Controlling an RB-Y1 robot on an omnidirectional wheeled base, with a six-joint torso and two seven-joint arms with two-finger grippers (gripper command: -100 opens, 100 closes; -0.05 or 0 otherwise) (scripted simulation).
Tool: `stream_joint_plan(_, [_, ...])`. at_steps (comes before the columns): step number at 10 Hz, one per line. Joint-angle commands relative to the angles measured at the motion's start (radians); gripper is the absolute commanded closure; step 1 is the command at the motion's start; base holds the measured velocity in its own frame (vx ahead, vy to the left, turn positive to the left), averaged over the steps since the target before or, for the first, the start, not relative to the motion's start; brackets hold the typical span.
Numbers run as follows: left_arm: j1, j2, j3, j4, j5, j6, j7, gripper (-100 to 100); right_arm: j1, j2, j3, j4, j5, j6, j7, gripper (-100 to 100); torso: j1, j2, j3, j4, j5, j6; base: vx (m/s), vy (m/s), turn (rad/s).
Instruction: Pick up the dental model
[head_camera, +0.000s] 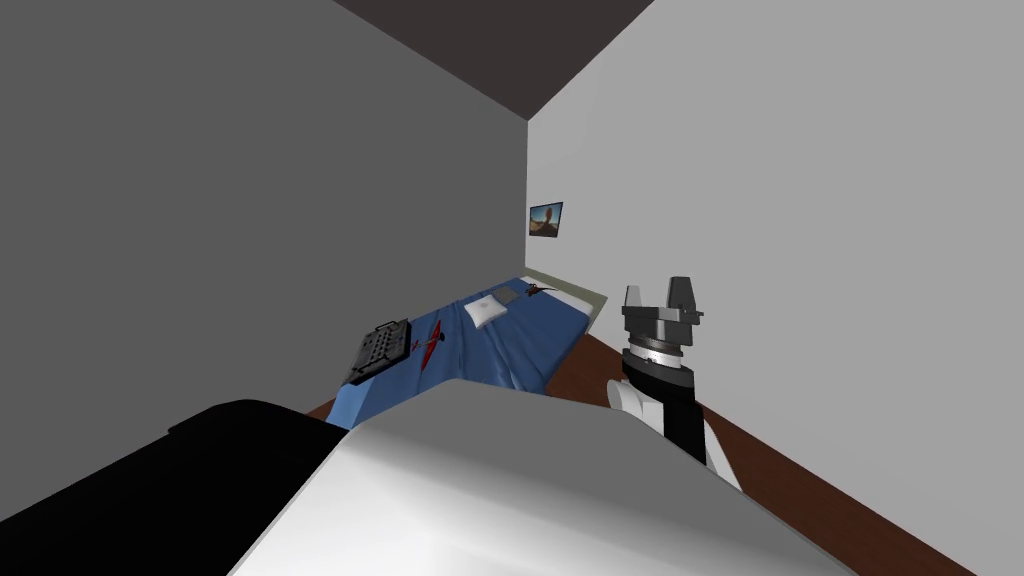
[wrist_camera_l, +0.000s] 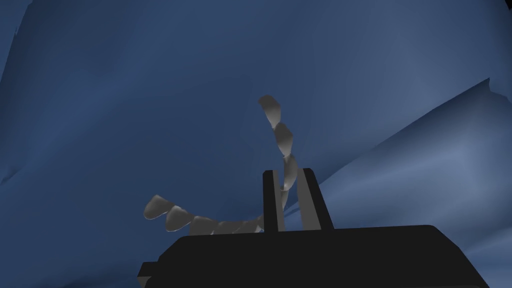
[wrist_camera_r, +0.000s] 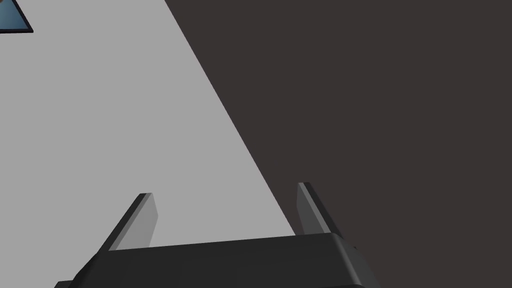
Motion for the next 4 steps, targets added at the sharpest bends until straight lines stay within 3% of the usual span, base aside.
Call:
stream_joint_plan(1, [0.016,0.001,-0.004,-0.04,0.001,0.026,0.0,100,0.0,0.0,0.0,0.0,0.0,0.0,0.0,0,0.0,0.0,0.0,0.0,0.0,0.0,-0.019,-0.003,-0.006])
stream_joint_plan(2, [0.028,0.002,-0.007,-0.068,0.0,0.043,0.0,100,0.0,0.0,0.0,0.0,0.0,0.0,0.0,0,0.0,0.0,0.0,0.0,0.0,0.0,-0.019,0.0,-0.009])
stream_joint_plan(3, [0.023,0.0,-0.005,-0.053,-0.001,0.032,0.0,100,0.0,0.0,0.0,0.0,0.0,0.0,0.0,0,0.0,0.0,0.0,0.0,0.0,0.0,-0.009,0.001,-0.002])
stream_joint_plan(4, [0.024,0.0,-0.006,-0.057,-0.001,0.036,0.0,0,0.0,0.0,0.0,0.0,0.0,0.0,0.0,0,0.0,-0.001,0.0,0.0,0.0,0.0,0.0,0.0,0.0])
